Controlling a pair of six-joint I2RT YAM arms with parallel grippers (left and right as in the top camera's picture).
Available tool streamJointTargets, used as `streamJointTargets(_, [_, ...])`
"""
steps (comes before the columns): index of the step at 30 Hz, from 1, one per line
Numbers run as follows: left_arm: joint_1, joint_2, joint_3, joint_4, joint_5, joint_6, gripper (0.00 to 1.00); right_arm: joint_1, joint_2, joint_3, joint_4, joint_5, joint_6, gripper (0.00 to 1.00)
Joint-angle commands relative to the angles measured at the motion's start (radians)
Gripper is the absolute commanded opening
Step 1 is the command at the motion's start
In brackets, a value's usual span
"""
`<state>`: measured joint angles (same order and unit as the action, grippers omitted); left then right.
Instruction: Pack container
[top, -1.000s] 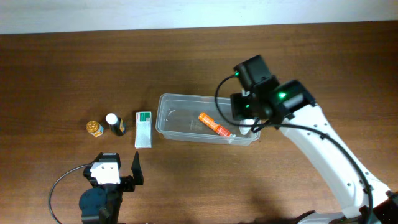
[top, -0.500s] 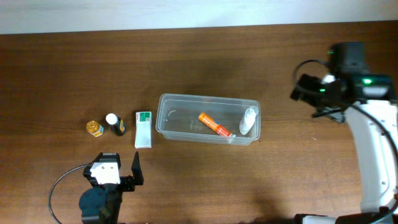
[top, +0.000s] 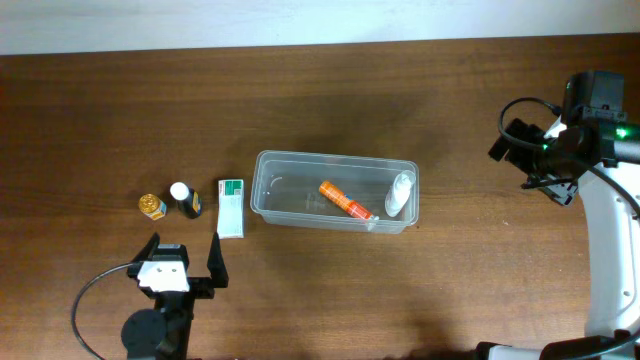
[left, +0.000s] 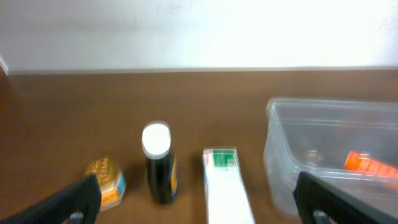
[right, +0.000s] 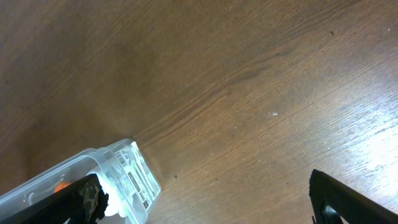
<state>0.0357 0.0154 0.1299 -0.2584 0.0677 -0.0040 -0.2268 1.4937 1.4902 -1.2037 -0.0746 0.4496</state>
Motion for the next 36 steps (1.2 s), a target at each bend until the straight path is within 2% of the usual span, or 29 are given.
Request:
streamJointTargets(1, [-0.003, 0.003, 0.022, 0.023, 0.048, -0.004, 1.0, -0.004, -0.021, 0.02, -0.001, -0.012, 0.008, 0.98])
streamJointTargets(6, [-0.002, 0.162, 0.165, -0.022, -0.04, -0.004, 1.0, -0.004, -0.021, 0.02, -0.001, -0.012, 0.008, 0.99])
streamJointTargets(11, [-0.002, 0.506, 0.409, -0.14, -0.12, -0.003, 1.0, -0.004, -0.021, 0.02, -0.001, -0.012, 0.008, 0.98])
streamJointTargets(17, [0.024, 0.967, 0.773, -0.26, -0.109, 0.027, 1.0, -0.004, -0.021, 0.02, -0.001, -0.012, 0.008, 0.98])
streamJointTargets(22, [0.041, 1.226, 1.007, -0.409, -0.016, 0.027, 1.0, -0.004, -0.021, 0.02, -0.001, -0.012, 0.008, 0.98])
streamJointTargets(28, [0.064, 1.347, 1.043, -0.438, -0.023, 0.013, 1.0, -0.004, -0.021, 0.02, -0.001, -0.012, 0.008, 0.98])
streamJointTargets(32, [0.179, 1.345, 1.046, -0.443, -0.022, -0.169, 1.0, -0.004, -0.021, 0.02, -0.001, -0.012, 0.008, 0.98])
streamJointTargets(36, [0.303, 1.36, 1.046, -0.488, -0.008, -0.189, 0.99, -0.004, -0.021, 0.02, -0.001, -0.012, 0.008, 0.99])
